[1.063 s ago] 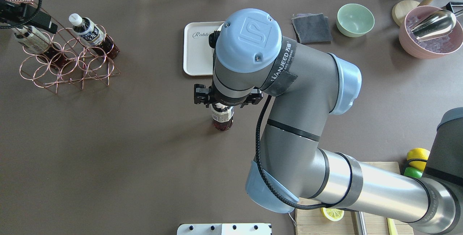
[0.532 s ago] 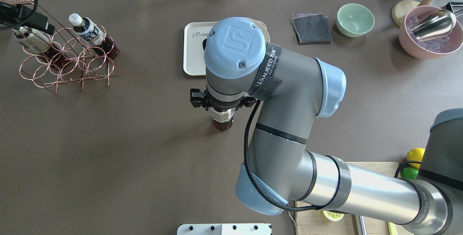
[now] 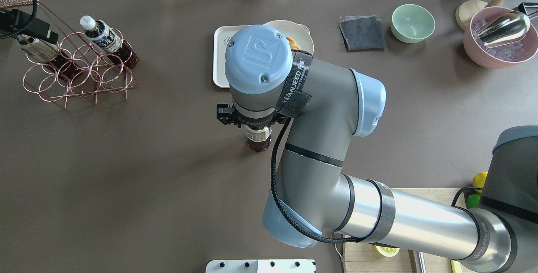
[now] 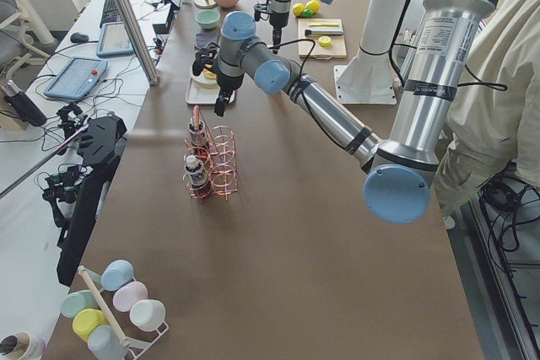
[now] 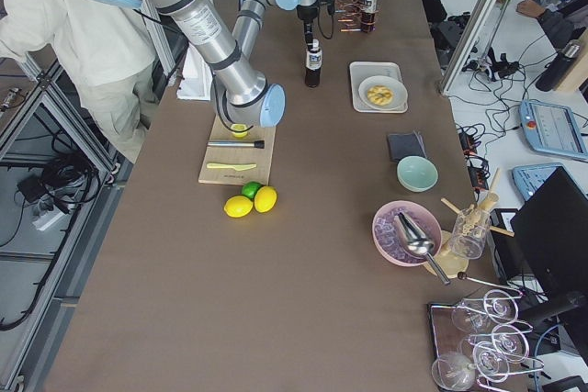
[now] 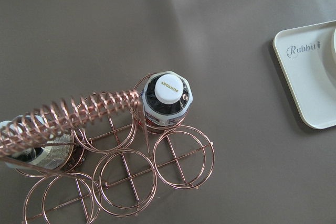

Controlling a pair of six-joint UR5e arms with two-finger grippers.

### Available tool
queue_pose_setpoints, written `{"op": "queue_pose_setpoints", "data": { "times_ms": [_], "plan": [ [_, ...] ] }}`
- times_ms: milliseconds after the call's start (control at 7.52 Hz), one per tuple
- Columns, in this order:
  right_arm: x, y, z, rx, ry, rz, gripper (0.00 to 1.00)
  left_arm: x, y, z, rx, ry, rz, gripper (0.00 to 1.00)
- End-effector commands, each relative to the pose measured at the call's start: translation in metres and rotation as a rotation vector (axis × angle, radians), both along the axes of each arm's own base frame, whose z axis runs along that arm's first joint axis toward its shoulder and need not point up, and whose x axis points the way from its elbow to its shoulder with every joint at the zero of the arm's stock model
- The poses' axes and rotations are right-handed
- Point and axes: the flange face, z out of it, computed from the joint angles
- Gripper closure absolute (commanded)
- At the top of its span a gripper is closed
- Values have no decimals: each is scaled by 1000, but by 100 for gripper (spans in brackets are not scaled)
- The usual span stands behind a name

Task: Place tea on tray
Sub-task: 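Lift the tea bottle with the right gripper and carry it onto the tray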

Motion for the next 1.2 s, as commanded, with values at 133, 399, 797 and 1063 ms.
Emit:
{"op": "queue_pose_setpoints", "data": {
  "times_ms": [133, 399, 797, 1063],
  "plan": [
    [0, -5, 2, 7, 10, 10, 56, -2, 5, 10, 11, 7, -3, 4],
    [3, -8, 1, 10, 9, 14, 100, -2, 6, 8, 12, 9, -3, 4],
    [20, -36, -27, 49, -9, 28, 100, -32, 36, 33, -16, -12, -29, 4],
    [20, -80, -54, 54, 9, 46, 100, -71, 57, 87, -11, -53, -51, 4]
  ]
}}
